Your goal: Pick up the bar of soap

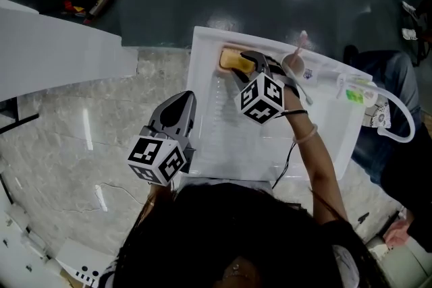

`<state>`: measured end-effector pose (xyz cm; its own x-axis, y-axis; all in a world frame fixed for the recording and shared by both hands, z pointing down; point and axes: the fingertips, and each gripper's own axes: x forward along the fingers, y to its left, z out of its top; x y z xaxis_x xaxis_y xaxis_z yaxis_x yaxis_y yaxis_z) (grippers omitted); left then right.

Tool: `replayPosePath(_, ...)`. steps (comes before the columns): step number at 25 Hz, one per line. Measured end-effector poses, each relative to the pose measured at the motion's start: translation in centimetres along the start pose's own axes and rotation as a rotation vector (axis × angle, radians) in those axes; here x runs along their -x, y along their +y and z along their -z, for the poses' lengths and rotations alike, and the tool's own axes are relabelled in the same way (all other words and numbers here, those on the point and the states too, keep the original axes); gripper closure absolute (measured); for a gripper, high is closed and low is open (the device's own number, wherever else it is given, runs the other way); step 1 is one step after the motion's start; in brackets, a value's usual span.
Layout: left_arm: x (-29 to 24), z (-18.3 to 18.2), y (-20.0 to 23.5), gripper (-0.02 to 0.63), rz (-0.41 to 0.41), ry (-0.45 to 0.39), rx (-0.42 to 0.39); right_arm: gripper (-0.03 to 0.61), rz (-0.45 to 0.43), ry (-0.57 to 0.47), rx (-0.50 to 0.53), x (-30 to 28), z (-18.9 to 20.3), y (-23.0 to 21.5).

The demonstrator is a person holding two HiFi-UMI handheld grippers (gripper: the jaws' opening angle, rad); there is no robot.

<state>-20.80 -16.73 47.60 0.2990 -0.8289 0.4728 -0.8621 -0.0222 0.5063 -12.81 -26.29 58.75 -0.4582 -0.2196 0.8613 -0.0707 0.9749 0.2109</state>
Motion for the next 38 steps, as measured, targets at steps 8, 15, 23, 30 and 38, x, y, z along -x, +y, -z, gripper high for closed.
replayPosePath(8, 0.2, 0.2, 1.1, 0.614, -0.006, -0.002, 0.013, 0.404, -0.039, 0.068, 0.042, -1.3, 0.4, 0.2)
replayPosePath(15, 0.1, 0.3, 1.3, 0.614, 0.004, -0.002, 0.022, 0.403, -0.122, 0.162, 0.082, -2.2, 0.9, 0.4)
replayPosePath(23, 0.5, 0.2, 1.9, 0.614, -0.001, -0.008, 0.027, 0.405, -0.191, 0.236, 0.065, -3.0, 0.9, 0.1)
replayPosePath(30, 0.4, 0.5, 2.0, 0.614, 0.007, 0.002, 0.027, 0.403, -0.207, 0.264, 0.05, -3.5, 0.7, -0.1)
replayPosePath(38, 0.2, 0.5, 1.2, 0.614, 0.034, 0.006, 0.02, 0.392, -0.218, 0.302, 0.038, -3.8, 0.5, -0.1)
